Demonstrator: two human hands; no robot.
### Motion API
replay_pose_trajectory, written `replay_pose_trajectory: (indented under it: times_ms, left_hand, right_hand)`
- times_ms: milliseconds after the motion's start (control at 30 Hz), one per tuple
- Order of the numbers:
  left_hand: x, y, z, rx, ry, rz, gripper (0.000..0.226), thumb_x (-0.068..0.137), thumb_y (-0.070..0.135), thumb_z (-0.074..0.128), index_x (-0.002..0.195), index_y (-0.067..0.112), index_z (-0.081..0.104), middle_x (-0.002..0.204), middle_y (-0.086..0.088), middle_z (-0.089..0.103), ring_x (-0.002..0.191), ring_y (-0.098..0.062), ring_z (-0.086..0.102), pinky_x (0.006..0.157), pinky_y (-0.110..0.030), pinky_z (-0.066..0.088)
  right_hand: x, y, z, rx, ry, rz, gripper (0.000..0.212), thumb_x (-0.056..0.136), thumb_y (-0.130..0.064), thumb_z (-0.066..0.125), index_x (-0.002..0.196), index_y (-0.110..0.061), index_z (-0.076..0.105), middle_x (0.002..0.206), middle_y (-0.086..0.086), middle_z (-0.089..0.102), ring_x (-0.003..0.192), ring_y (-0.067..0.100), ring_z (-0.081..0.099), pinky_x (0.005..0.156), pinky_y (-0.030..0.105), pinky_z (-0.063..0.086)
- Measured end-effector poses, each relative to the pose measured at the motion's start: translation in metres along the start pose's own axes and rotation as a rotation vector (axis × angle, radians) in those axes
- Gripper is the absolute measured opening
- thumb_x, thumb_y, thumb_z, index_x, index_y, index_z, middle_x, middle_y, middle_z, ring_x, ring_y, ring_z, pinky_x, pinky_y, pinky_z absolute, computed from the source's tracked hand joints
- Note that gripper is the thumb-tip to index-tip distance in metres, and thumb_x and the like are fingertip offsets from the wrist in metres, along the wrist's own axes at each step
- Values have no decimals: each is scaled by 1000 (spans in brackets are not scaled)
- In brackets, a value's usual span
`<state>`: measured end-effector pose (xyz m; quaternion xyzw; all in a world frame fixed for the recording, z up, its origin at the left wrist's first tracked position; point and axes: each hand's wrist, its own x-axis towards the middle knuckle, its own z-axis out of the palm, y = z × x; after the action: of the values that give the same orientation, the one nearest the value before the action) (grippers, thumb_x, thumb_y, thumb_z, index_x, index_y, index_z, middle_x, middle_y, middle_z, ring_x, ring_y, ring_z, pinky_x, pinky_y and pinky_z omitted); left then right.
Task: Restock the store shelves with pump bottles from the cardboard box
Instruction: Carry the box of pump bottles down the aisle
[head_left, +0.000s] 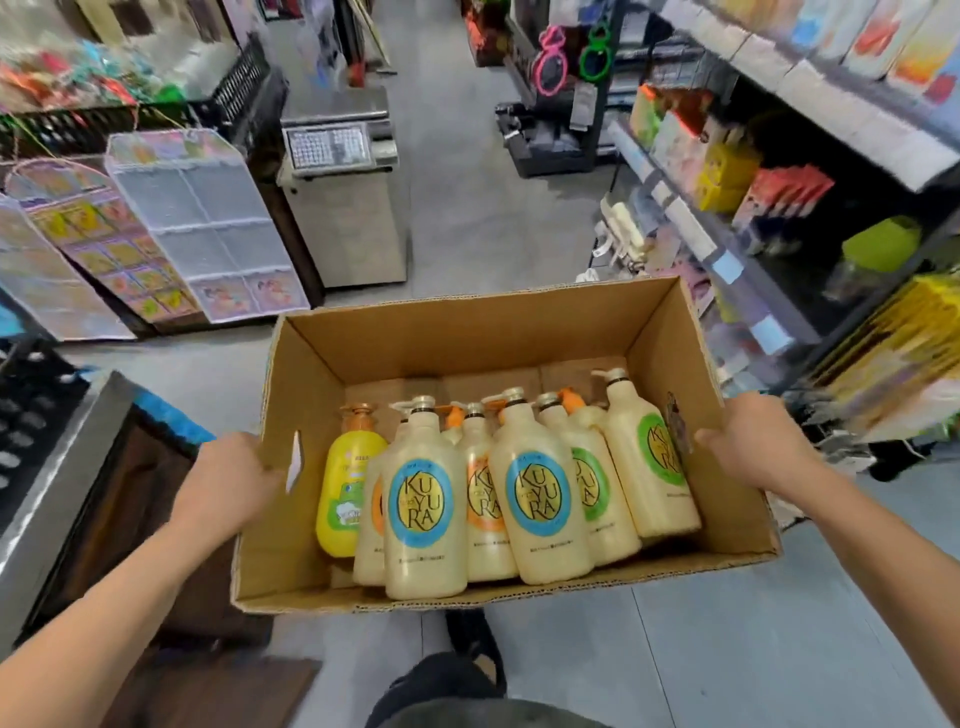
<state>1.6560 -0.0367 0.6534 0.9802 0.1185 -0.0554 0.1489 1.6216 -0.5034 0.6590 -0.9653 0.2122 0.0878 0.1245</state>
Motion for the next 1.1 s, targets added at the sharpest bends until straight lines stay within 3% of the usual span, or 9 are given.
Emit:
replay_pose_trajectory:
  times_ms: [67, 167, 267, 467, 600, 700, 833, 933, 1100]
  left_hand:
    - [52, 11, -4, 16, -8, 1, 28, 83, 13, 65, 64, 9, 44, 70, -13, 53, 74, -33, 51, 64, -33, 38]
    - [122, 32, -19, -9, -22, 26, 34, 82, 9, 66, 59, 14, 42, 66, -9, 48, 74, -34, 52, 66, -34, 38]
    - [189, 57, -37, -54, 1, 16, 27, 78, 4, 66, 56, 9, 50, 57, -9, 51, 63, -31, 51, 59, -33, 40]
    - [333, 98, -38, -8, -36, 25, 15, 78, 10, 64, 64, 4, 63, 61, -15, 61, 61, -32, 57, 51, -30, 37]
    - [424, 131, -27, -13, -60, 31, 11, 76, 12, 66, 68, 4, 66, 68, -17, 67, 57, -28, 56, 50, -29, 39]
    - [490, 163, -25, -20, -91, 40, 15, 80, 11, 67, 66, 5, 64, 62, -11, 61, 53, -21, 51, 48, -28, 36]
    - [575, 201, -29, -6, -106, 46, 27, 83, 12, 63, 58, 11, 56, 69, -19, 64, 65, -33, 58, 58, -32, 40]
    - [640, 231, -36, -48, -123, 68, 31, 86, 14, 61, 56, 11, 55, 61, -13, 61, 58, -28, 55, 56, -32, 40]
    - [763, 273, -31, -1, -141, 118, 37, 87, 22, 62, 52, 13, 52, 51, -3, 52, 52, -25, 50, 54, -32, 42]
  right_hand:
    - [40, -22, -5, 35, 18, 26, 27, 87, -20, 65, 71, 0, 56, 71, 13, 58, 66, 28, 55, 52, 29, 36]
    - [95, -52, -18, 75, 21, 46, 27, 86, -17, 64, 67, -1, 56, 62, 8, 53, 55, 18, 48, 44, 27, 31]
    - [147, -82, -35, 97, 25, 56, 36, 88, -16, 64, 59, -4, 47, 59, 8, 50, 53, 19, 46, 43, 26, 30]
    - [278, -130, -44, 81, 37, 61, 40, 88, -18, 65, 57, -8, 43, 56, 5, 46, 55, 23, 49, 47, 28, 31]
    - [379, -154, -42, 101, 27, 37, 26, 83, -20, 68, 68, -6, 53, 69, 10, 57, 78, 33, 63, 62, 32, 43]
    - [450, -175, -48, 90, 2, 32, 25, 83, -18, 69, 71, -6, 52, 79, 17, 62, 85, 36, 65, 63, 32, 42]
    - [537, -202, -64, 60, -17, 58, 38, 85, -18, 67, 56, -13, 42, 58, 7, 51, 67, 31, 58, 52, 28, 32]
    - [592, -228, -84, 49, -1, 73, 47, 86, -16, 66, 51, -15, 34, 49, 2, 37, 73, 38, 62, 44, 27, 23]
    - [679, -261, -95, 26, 63, 105, 49, 86, -15, 65, 49, -16, 34, 71, 22, 65, 82, 40, 64, 58, 30, 34]
